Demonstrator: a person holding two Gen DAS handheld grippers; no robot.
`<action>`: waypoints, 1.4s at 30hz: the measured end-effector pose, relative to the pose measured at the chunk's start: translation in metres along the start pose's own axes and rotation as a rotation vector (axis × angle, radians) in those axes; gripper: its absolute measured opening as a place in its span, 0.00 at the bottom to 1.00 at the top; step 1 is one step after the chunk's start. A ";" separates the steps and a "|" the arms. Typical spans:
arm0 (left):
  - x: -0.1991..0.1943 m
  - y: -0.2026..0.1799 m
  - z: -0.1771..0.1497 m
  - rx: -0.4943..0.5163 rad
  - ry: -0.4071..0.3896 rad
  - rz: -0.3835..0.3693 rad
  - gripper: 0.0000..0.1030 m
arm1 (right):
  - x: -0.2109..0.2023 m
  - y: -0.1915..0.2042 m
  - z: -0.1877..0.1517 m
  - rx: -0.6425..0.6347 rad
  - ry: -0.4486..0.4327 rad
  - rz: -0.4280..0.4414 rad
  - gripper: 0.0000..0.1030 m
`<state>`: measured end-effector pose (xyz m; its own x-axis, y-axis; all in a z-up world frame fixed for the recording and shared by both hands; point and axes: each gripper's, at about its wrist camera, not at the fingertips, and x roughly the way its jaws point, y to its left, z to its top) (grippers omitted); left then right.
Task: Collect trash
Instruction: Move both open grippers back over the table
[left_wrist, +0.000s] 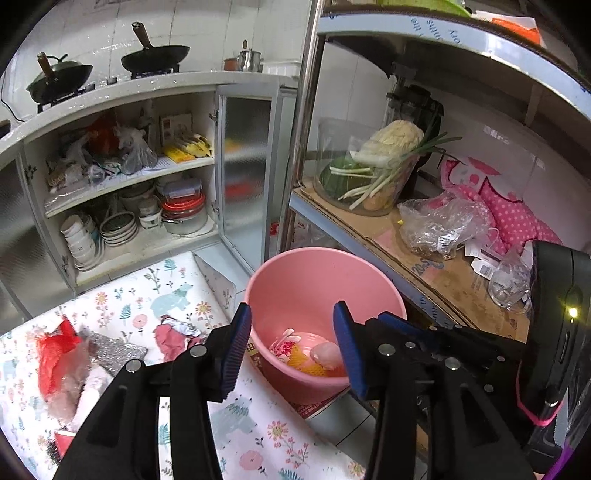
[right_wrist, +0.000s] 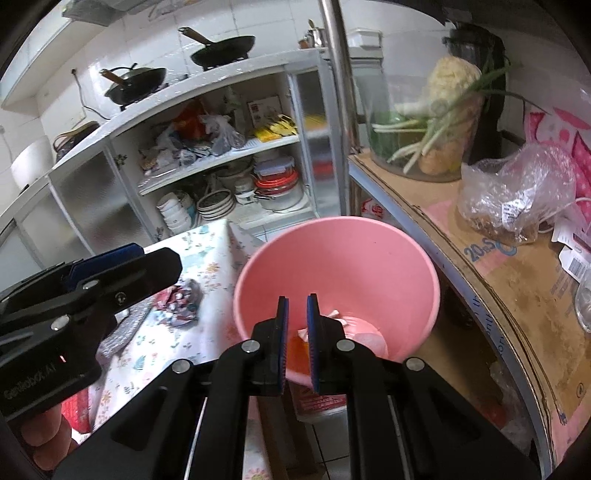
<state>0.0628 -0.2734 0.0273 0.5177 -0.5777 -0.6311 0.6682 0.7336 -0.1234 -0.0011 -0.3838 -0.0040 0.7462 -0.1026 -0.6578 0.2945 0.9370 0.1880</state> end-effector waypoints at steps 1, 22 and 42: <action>-0.004 0.001 -0.001 -0.002 -0.003 0.002 0.44 | -0.003 0.003 -0.001 -0.004 -0.003 0.008 0.10; -0.098 0.060 -0.043 -0.133 -0.005 0.159 0.47 | -0.025 0.088 -0.029 -0.115 0.044 0.202 0.10; -0.128 0.128 -0.109 -0.246 0.057 0.340 0.48 | -0.017 0.155 -0.058 -0.255 0.092 0.251 0.10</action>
<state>0.0241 -0.0666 0.0092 0.6517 -0.2720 -0.7080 0.3134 0.9466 -0.0751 -0.0030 -0.2180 -0.0058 0.7164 0.1603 -0.6790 -0.0575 0.9835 0.1715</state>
